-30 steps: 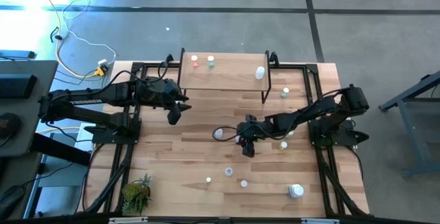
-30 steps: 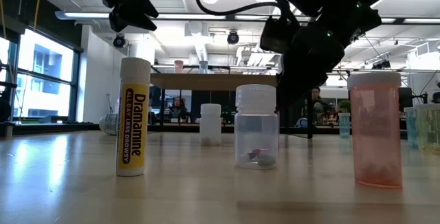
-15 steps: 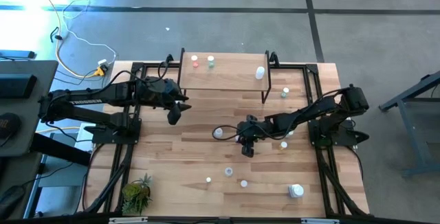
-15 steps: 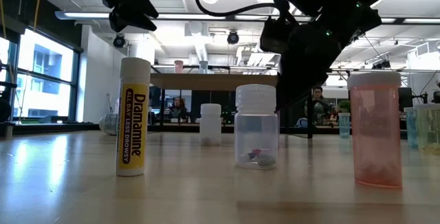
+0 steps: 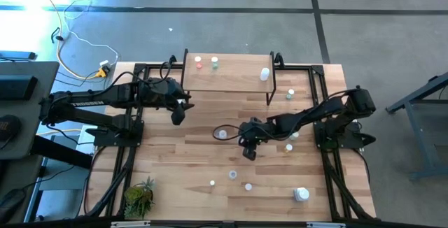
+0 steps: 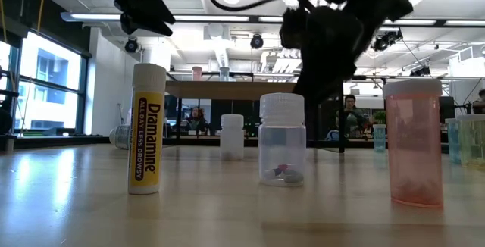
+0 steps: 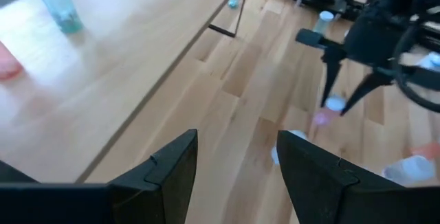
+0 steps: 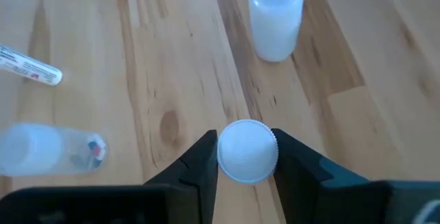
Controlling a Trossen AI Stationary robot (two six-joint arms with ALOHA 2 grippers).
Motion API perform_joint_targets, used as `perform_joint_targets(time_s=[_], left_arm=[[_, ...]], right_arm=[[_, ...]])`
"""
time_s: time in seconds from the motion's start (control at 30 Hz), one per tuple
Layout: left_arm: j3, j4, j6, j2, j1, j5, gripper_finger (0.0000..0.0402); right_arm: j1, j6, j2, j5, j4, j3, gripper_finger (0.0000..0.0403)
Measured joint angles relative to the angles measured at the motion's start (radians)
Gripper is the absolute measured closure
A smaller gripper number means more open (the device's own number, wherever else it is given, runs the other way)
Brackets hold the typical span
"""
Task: Pick and place medicine bottles onto shelf by color
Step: Put the pink pill bottle on the shelf
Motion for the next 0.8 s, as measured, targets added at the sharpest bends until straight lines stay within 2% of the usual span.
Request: perform_joint_targets(time_s=[0.23, 0.53, 0.8], left_arm=[[0.000, 0.000, 0.031, 0.000, 0.002, -0.002, 0.0211], [0.000, 0.000, 0.031, 0.000, 0.056, -0.002, 0.0211], [0.000, 0.001, 0.031, 0.000, 0.092, -0.001, 0.0211]], right_arm=[[0.000, 0.000, 0.000, 0.028, -0.172, 0.137, 0.0299], [-0.010, 0.000, 0.000, 0.068, -0.244, 0.244, 0.0299], [-0.070, -0.018, 0.000, 0.067, -0.323, 0.350, 0.0299]])
